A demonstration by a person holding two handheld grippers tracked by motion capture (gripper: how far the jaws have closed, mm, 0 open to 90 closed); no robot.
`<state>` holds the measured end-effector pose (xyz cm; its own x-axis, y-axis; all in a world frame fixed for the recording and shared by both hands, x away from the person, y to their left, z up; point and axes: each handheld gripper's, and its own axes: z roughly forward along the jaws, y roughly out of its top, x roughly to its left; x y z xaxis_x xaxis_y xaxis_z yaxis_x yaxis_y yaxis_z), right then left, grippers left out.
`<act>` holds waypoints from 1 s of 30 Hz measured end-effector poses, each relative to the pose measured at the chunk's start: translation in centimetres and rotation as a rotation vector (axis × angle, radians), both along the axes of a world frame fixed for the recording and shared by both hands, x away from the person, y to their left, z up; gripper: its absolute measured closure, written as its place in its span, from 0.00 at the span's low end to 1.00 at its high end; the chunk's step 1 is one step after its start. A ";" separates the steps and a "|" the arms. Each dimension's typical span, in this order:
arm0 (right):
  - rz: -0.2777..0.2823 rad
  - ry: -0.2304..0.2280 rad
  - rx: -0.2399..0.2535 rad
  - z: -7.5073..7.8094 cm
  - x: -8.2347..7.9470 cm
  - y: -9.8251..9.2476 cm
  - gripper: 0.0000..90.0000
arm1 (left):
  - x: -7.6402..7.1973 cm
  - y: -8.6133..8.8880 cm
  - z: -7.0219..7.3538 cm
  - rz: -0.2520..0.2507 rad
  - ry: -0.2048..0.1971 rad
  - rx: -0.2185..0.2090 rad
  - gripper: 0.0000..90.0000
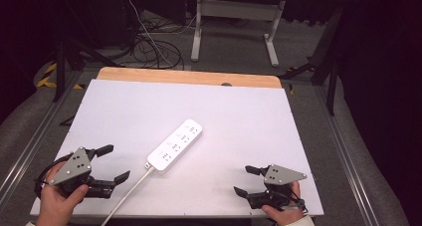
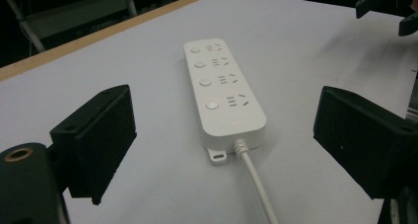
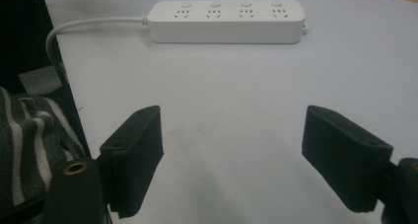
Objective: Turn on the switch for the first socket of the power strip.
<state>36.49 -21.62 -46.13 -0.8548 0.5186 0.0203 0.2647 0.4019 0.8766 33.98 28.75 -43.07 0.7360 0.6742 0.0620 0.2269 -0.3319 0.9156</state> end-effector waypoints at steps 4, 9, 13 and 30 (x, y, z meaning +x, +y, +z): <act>-0.001 0.000 0.002 0.0 0.0 0.0 0.27 | -0.3 0.3 -0.9 0.010 0.007 0.017 0.11; -0.002 0.001 0.001 0.0 0.0 0.0 0.27 | -0.6 0.7 -1.7 0.021 0.017 0.020 0.11; -0.002 0.002 0.005 0.0 0.1 -0.1 0.27 | -0.7 1.1 -2.4 0.030 0.036 0.010 0.10; -0.006 0.003 0.005 -0.1 0.1 -0.1 0.27 | -1.5 1.6 -3.9 0.081 0.012 0.015 0.11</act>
